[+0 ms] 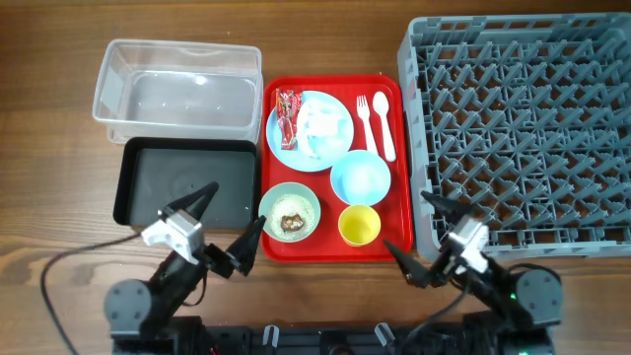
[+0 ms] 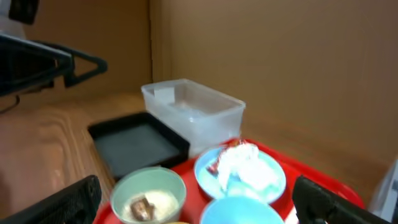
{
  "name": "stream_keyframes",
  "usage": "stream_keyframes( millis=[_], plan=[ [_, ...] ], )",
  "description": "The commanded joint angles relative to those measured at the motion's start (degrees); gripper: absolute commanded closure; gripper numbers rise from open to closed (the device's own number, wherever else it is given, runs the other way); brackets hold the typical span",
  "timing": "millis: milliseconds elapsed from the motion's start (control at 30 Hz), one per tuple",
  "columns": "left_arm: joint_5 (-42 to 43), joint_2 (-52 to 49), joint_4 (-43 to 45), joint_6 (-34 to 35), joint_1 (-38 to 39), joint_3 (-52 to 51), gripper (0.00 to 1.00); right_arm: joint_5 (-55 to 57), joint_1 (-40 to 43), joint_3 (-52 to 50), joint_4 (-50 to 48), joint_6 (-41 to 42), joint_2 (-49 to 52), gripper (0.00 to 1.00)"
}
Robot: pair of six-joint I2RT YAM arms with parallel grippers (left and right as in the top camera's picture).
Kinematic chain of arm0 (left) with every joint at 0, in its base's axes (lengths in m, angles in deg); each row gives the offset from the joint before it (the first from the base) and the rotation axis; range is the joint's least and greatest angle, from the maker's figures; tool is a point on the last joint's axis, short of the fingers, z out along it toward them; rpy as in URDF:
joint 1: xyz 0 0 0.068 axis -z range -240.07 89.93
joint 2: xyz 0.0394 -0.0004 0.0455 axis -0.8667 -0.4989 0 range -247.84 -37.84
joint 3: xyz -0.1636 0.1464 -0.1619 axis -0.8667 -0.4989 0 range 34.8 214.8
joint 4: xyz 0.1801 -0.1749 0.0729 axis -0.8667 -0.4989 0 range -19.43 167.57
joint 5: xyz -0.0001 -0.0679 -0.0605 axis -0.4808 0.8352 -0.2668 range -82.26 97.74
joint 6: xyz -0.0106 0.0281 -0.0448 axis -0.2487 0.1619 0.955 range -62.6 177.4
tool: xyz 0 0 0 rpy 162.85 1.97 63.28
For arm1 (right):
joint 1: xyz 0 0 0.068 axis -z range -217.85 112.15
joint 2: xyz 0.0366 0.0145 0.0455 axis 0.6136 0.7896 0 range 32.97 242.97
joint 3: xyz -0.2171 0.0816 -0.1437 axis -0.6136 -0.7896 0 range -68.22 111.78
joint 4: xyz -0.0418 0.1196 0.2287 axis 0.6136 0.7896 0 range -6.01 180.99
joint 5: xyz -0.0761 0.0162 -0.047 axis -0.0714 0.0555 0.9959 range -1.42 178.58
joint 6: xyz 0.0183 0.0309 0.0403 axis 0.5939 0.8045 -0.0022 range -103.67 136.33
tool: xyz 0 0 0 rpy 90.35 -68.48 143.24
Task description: Sort waste into correct bins and load items into the dishwasher rack
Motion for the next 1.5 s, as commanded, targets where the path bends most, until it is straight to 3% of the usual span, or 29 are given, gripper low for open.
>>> stream_keyframes(
  millis=[0, 100, 167, 200, 267, 333, 400, 433, 567, 633, 733, 833, 1033, 1133, 1233, 1367, 1400, 1467],
  plan=[
    [0.9, -13.6, -10.3, 1.7, -0.3, 16.7, 0.00, 0.3, 0.1, 15.6, 9.7, 4.7, 11.8, 0.00],
    [3.2, -31.3, -24.8, 1.7, -0.2, 37.3, 0.00, 0.4, 0.1, 35.9, 24.7, -4.2, 27.6, 0.00],
    [10.2, -36.0, -25.3, 2.7, -0.2, 42.8, 0.00, -4.5, 0.1, 39.8, 26.5, 3.8, 31.6, 0.00],
    [14.4, -37.8, -23.6, 4.5, -0.2, 44.0, 0.00, -5.7, 0.1, 40.1, 26.1, 3.1, 33.0, 0.00],
    [21.2, -40.0, -18.8, 9.6, -0.2, 44.1, 0.00, 3.0, 0.1, 40.7, 30.8, 6.0, 35.2, 0.00],
    [22.3, -41.7, -19.4, 10.3, -0.2, 44.1, 0.00, 21.2, 0.1, 44.7, 42.0, 7.9, 36.8, 0.00],
    [18.0, -43.9, -25.0, 10.3, 0.7, 44.1, 0.00, 38.0, 0.1, 51.0, 52.3, 12.1, 38.8, 0.00],
    [13.2, -45.1, -28.0, 10.3, 2.4, 44.1, 0.01, 40.8, 0.1, 53.9, 54.9, 13.2, 39.8, 0.00],
    [-10.6, -51.8, -33.5, 13.6, 21.5, 44.1, 0.00, 30.9, 0.1, 57.8, 55.5, 11.8, 40.7, 0.00],
    [-9.0, -52.6, -30.8, 13.5, 28.6, 44.1, 0.00, 30.3, 0.1, 57.8, 56.2, 9.4, 40.7, 0.00],
    [-16.3, -54.9, -30.6, 15.8, 33.1, 44.1, 0.01, 30.3, 0.1, 57.8, 55.5, 13.6, 40.9, 0.00],
    [-25.2, -64.4, -33.3, 16.7, 39.6, 44.1, 0.12, 30.5, 0.1, 57.8, 54.5, 16.2, 43.5, 0.00],
    [-28.2, -82.4, -31.1, 16.6, 44.5, 44.1, 0.40, 28.8, 0.1, 57.8, 56.3, 18.8, 50.1, 0.01],
    [-28.1, -85.0, -31.2, 16.5, 44.5, 44.1, 0.58, 28.8, 0.1, 57.8, 56.3, 18.8, 51.1, 0.01],
    [-25.5, -87.0, -31.1, 16.7, 45.2, 44.1, 0.64, 28.8, 0.1, 57.8, 56.4, 18.8, 51.1, 0.01],
    [-25.6, -87.2, -30.4, 16.5, 47.4, 44.1, 0.86, 28.8, 0.1, 57.8, 57.0, 18.8, 51.1, 0.01],
    [-25.5, -87.2, -31.2, 16.6, 47.5, 44.1, 0.96, 28.8, 0.1, 57.8, 57.2, 18.7, 51.1, 0.01],
    [-22.9, -85.6, -33.1, 16.7, 46.5, 44.5, 0.96, 28.8, 0.1, 57.8, 57.3, 18.3, 51.1, 0.00]
  ],
)
